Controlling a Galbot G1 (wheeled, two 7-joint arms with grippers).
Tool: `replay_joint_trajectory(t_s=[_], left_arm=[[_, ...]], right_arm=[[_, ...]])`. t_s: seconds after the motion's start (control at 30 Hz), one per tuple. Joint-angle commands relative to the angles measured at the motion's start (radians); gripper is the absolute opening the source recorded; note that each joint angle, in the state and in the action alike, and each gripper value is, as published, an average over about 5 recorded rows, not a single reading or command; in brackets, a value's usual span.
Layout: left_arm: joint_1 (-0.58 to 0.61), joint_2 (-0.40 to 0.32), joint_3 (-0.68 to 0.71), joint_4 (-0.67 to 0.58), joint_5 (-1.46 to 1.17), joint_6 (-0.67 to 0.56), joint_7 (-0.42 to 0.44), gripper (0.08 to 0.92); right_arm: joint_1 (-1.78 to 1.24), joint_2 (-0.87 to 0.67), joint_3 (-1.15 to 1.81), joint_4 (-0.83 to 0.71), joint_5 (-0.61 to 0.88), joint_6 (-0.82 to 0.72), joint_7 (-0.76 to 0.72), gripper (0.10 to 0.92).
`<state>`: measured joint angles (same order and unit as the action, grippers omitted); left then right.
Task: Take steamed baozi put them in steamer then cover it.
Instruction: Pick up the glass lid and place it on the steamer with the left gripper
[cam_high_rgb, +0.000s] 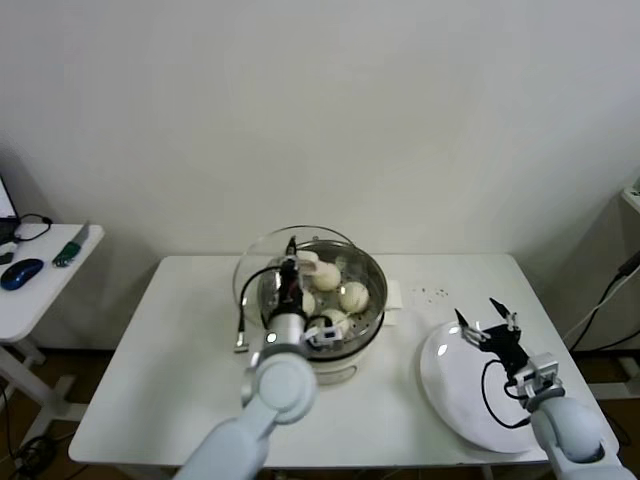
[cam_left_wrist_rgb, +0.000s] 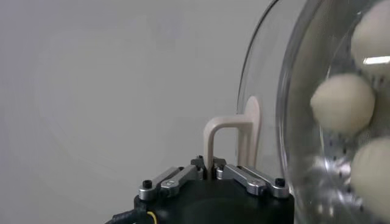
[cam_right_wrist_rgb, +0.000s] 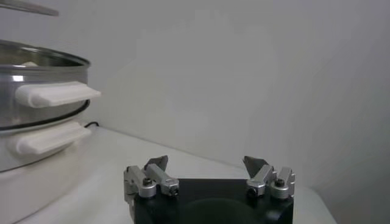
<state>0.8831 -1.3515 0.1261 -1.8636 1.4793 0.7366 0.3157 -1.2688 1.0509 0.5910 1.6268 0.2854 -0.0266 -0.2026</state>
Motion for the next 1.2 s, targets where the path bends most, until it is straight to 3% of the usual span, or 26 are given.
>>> replay_joint_trajectory(t_s=[0.03,1.2], left_arm=[[-0.038,-0.167,0.047,0.137,0.060,0.049,0.016,0.152],[-0.027,-0.124,0.026,0.175,0.101,0.049,0.056,0.152]], right_arm=[[-0.009,0.003,0.014,0.001,-0.005,0.003,-0.001,0.823],[-0.005,0.022,0.008,-0.008,-0.042,0.011,-0.007,0.823]])
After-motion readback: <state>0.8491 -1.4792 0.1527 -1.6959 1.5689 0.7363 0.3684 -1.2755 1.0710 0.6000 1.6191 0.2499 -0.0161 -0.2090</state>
